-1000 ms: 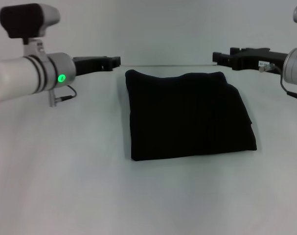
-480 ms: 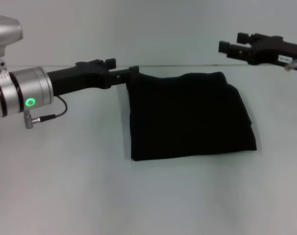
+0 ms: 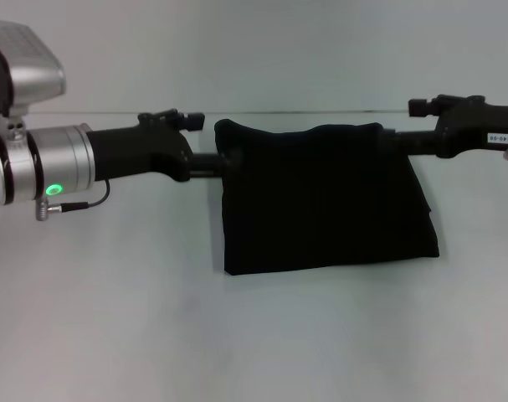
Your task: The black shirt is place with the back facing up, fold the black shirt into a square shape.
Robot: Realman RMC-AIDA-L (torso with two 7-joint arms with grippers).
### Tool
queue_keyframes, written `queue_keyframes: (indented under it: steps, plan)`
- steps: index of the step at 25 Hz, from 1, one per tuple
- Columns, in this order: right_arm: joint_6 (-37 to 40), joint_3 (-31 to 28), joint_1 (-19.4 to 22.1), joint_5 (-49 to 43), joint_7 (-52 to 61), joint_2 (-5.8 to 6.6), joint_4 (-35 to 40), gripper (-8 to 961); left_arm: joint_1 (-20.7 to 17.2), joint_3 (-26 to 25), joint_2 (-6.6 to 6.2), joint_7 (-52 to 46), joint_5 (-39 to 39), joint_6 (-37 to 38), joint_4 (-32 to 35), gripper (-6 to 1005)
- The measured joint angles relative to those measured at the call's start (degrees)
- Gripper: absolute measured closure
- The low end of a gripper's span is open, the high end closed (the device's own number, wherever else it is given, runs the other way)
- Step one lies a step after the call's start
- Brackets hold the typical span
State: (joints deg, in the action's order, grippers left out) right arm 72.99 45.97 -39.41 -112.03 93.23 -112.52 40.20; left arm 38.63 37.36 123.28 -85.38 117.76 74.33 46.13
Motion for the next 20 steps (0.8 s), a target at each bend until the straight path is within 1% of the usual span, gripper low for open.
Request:
queue_keyframes:
  steps: [3, 5, 9, 17, 20]
  plan:
    - [1.79, 0.01, -1.25, -2.49, 0.76, 0.24, 0.0, 14, 0.69, 1.57, -0.07, -0.48, 3.62, 0.62, 0.08, 65]
    - [2.41, 0.15, -1.81, -3.09, 1.29, 0.22, -0.02, 14, 1.01, 2.61, -0.09, -1.36, 5.0, 0.78, 0.15, 65]
    - [2.86, 0.97, -2.36, -3.22, 1.44, 0.08, -0.08, 20, 1.23, 4.45, 0.06, -1.98, 5.39, 0.87, 0.31, 65]
    - [1.71, 2.42, -2.74, -3.34, 1.43, 0.1, -0.2, 29, 1.32, 4.56, 0.17, -2.02, 4.94, 1.0, 0.37, 65]
    - [0.31, 3.26, -2.76, -4.0, 1.43, -0.19, -0.21, 29, 1.31, 4.24, 0.19, -2.04, 4.93, 1.0, 0.32, 65]
